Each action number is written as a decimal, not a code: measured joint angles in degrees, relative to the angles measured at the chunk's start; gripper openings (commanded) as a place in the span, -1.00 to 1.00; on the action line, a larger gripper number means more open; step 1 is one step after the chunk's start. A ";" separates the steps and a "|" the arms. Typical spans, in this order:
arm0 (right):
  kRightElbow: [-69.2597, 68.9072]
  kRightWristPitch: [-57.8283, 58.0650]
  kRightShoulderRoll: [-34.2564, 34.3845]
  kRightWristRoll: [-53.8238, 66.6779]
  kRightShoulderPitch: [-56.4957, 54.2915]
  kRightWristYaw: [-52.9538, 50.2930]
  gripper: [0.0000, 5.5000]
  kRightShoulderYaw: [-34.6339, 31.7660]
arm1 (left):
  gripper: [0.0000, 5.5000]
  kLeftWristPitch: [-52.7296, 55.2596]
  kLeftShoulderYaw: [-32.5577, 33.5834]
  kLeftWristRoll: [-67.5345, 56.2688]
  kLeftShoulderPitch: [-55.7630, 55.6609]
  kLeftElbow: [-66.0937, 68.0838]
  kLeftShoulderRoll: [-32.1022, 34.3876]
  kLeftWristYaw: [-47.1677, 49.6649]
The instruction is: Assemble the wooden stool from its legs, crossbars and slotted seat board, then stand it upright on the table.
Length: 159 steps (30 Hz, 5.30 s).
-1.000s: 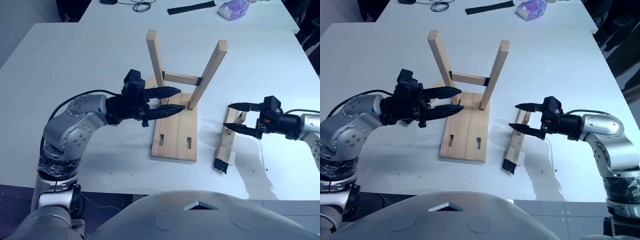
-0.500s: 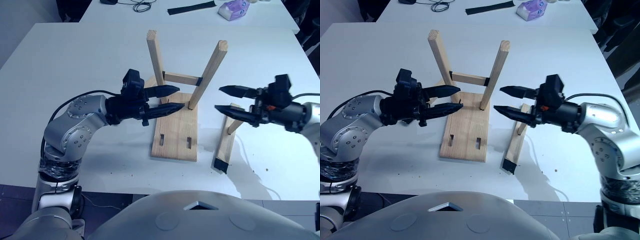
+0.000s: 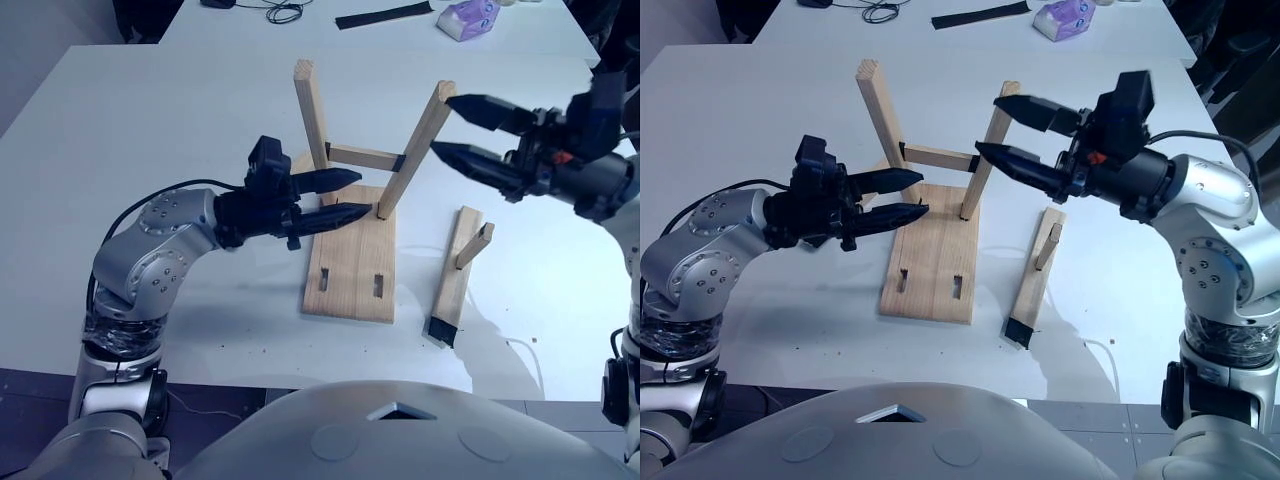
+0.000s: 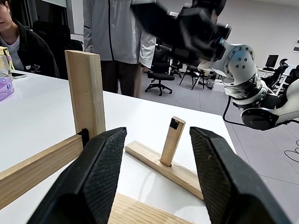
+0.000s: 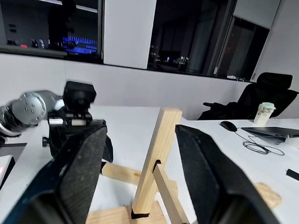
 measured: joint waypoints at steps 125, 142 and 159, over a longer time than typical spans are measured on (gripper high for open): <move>16.42 -7.76 6.64 -43.14 29.60 -20.44 -0.23 5.34 | -0.09 -6.66 4.48 6.56 4.33 1.71 -2.84 10.09; 10.90 1.33 3.90 -6.89 5.24 -9.82 -0.23 -14.20 | -0.09 -2.21 9.33 3.53 -1.50 2.95 -0.82 13.10; 1.04 16.45 -5.97 15.88 0.53 2.62 -0.23 -6.62 | -0.09 7.13 7.80 -18.13 -6.45 0.07 -5.86 13.19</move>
